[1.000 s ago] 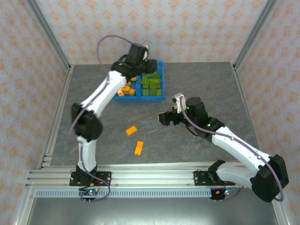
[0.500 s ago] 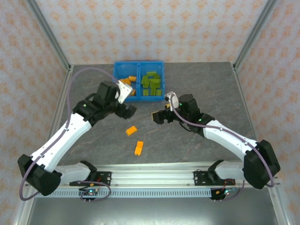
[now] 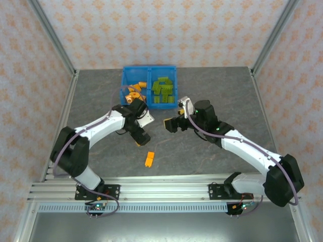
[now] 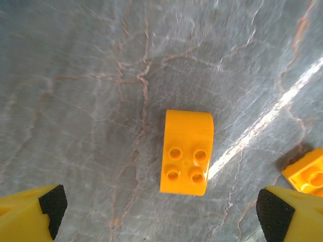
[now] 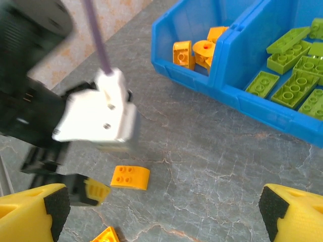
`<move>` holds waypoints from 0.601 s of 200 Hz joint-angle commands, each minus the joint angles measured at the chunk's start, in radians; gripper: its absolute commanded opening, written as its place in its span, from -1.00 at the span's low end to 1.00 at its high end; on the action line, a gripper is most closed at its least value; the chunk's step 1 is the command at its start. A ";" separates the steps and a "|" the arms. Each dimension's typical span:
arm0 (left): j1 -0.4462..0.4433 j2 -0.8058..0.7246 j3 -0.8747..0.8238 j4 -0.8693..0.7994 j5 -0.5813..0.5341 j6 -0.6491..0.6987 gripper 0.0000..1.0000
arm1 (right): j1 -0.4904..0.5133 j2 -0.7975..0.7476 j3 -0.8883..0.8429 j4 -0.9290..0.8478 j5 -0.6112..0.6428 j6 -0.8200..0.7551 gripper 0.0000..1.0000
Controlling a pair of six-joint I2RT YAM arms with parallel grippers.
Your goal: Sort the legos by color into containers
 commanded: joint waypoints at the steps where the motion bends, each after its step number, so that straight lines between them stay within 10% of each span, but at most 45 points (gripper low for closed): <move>1: -0.005 0.038 0.021 -0.008 0.013 0.004 0.99 | 0.004 -0.014 -0.023 0.001 0.025 -0.023 0.96; 120: -0.042 0.186 0.027 -0.028 -0.021 -0.047 0.09 | 0.004 -0.049 -0.032 -0.020 0.055 -0.036 0.97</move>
